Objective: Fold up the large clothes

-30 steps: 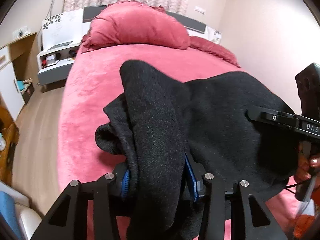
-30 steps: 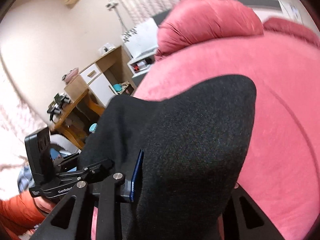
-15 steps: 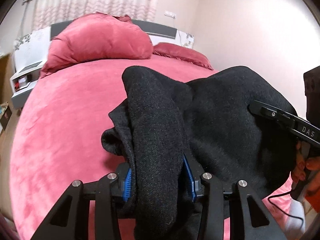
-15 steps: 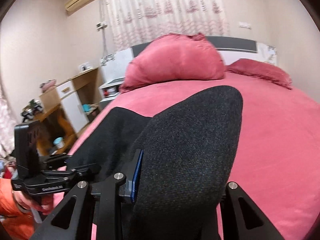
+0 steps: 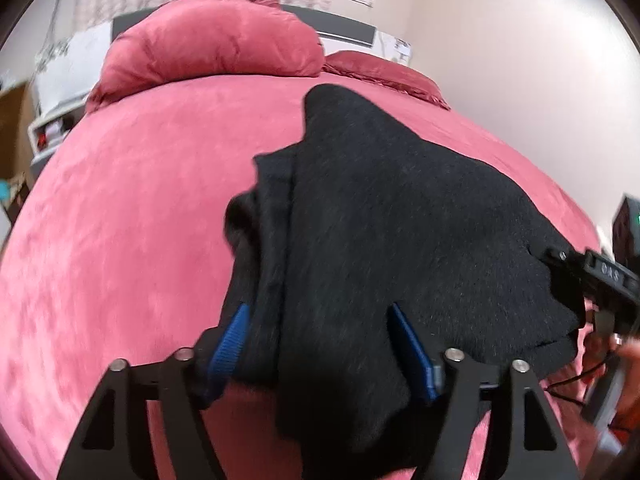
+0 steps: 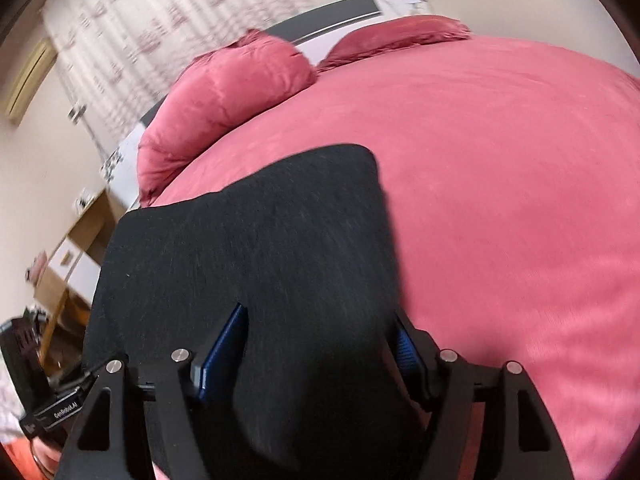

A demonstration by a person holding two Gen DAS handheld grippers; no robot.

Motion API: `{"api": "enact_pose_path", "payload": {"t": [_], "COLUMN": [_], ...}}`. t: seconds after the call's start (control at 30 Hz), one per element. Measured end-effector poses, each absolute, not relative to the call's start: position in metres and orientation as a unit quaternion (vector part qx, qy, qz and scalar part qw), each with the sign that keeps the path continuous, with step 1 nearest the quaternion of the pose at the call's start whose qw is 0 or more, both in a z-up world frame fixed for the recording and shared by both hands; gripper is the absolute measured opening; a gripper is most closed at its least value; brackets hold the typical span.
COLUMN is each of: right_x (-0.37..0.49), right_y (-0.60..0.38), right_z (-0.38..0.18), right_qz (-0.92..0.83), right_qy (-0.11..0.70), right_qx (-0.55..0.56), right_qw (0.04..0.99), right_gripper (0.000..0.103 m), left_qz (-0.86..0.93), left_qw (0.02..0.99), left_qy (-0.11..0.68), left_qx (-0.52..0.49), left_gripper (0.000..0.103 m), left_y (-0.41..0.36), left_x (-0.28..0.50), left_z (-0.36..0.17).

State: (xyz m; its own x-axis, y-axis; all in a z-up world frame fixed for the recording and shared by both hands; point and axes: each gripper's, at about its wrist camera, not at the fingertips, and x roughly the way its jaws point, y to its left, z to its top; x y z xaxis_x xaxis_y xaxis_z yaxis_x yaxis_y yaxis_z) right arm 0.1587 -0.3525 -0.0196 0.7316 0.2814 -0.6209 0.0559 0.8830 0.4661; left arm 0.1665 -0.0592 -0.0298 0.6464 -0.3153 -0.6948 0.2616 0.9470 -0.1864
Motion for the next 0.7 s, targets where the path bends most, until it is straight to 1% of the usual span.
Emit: {"api": "enact_pose_path", "payload": {"t": [0.1,0.17,0.3,0.33,0.43,0.6,0.7], "right_x": [0.136,0.120,0.087,0.081,0.066,0.033,0.020], "right_y": [-0.354,-0.345,-0.315,-0.310,-0.297,-0.283,-0.267], "right_z": [-0.023,-0.023,-0.014,-0.013,-0.011,-0.010,-0.014], "right_qz": [0.037,0.024,-0.017,-0.026,-0.049,-0.062,-0.061], "right_qy": [0.356,0.356,0.346,0.343,0.337,0.330,0.332], "right_qx": [0.253,0.244,0.147,0.132,0.096,0.099,0.081], "right_qw": [0.899,0.902,0.927,0.930,0.935,0.936,0.938], "right_gripper": [0.073,0.073,0.073,0.073,0.073,0.073,0.073], "left_qz": [-0.146,-0.141,-0.143,-0.137,-0.143,-0.142,-0.138], "left_qw": [0.911,0.911,0.904,0.902,0.905,0.905,0.906], "left_qy": [0.381,0.382,0.394,0.404,0.399,0.400,0.395], "left_qx": [-0.053,-0.061,-0.079,-0.062,-0.038,0.028,0.060], "left_gripper": [0.083,0.083,0.084,0.084,0.084,0.084,0.084], "left_y": [-0.051,-0.047,-0.039,-0.042,-0.044,-0.064,-0.075], "left_x": [0.152,0.141,0.122,0.116,0.105,0.072,0.055], "left_z": [-0.033,-0.036,-0.040,-0.044,-0.046,-0.054,-0.056]}}
